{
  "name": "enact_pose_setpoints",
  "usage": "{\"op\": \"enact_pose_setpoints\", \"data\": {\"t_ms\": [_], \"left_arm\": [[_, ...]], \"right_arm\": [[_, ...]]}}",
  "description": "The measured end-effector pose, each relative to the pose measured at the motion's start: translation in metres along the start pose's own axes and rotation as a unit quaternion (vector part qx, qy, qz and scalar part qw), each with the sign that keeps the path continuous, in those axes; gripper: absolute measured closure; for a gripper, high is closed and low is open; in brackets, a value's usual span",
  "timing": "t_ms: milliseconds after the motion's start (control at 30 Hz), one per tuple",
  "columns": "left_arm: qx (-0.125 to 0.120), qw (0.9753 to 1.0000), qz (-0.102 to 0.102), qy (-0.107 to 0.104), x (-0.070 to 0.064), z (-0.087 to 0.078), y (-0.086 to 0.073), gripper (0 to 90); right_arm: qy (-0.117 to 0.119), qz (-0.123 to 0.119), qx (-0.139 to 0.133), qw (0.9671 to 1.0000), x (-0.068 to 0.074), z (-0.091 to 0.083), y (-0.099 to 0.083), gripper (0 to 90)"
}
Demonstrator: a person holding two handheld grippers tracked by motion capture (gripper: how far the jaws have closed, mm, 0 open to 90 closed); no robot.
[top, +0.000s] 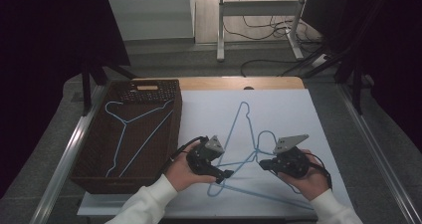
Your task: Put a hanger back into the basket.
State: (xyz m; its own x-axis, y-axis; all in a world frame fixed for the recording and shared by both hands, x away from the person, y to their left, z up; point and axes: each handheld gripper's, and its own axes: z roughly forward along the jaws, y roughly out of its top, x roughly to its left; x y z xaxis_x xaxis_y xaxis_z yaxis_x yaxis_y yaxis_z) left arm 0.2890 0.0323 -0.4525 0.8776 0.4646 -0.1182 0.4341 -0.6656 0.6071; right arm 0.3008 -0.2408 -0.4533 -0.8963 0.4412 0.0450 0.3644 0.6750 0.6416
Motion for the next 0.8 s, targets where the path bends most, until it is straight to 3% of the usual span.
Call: {"op": "enact_pose_setpoints", "data": {"t_ms": [67, 133, 233, 300, 400, 500, 700, 767, 800], "left_arm": [[0.009, 1.0000, -0.003, 0.001, 0.001, 0.008, 0.001, 31.7], [0.019, 0.9997, 0.004, 0.016, 0.001, 0.014, 0.002, 34.4], [0.039, 0.9990, 0.000, 0.021, 0.003, 0.025, 0.003, 45.7], [0.051, 0.9986, 0.001, 0.016, 0.004, 0.031, 0.003, 48.9], [0.065, 0.9978, 0.005, 0.011, 0.004, 0.038, 0.004, 62.5], [0.068, 0.9977, 0.007, 0.004, 0.004, 0.037, 0.004, 76.6], [0.071, 0.9969, 0.028, -0.020, -0.006, 0.032, 0.006, 84.7], [0.062, 0.9974, 0.030, -0.024, -0.009, 0.027, 0.006, 86.2], [0.057, 0.9976, 0.028, -0.026, -0.010, 0.025, 0.007, 86.3]], "right_arm": [[0.001, -0.003, -0.001, 1.0000, 0.001, 0.000, 0.000, 87.2], [0.002, -0.007, -0.003, 1.0000, 0.001, -0.001, 0.000, 87.3], [0.004, -0.011, -0.005, 0.9999, 0.002, -0.001, 0.001, 87.3], [0.005, -0.013, -0.007, 0.9999, 0.003, -0.002, 0.001, 87.2], [0.006, -0.015, -0.009, 0.9998, 0.003, -0.002, 0.001, 87.2], [0.006, -0.015, -0.010, 0.9998, 0.002, -0.003, 0.000, 86.8], [-0.005, 0.003, -0.028, 0.9996, -0.004, -0.005, -0.003, 81.5], [-0.010, 0.011, -0.032, 0.9994, -0.006, -0.006, -0.004, 77.7], [-0.010, 0.021, -0.041, 0.9989, -0.009, -0.007, -0.006, 68.0]]}}
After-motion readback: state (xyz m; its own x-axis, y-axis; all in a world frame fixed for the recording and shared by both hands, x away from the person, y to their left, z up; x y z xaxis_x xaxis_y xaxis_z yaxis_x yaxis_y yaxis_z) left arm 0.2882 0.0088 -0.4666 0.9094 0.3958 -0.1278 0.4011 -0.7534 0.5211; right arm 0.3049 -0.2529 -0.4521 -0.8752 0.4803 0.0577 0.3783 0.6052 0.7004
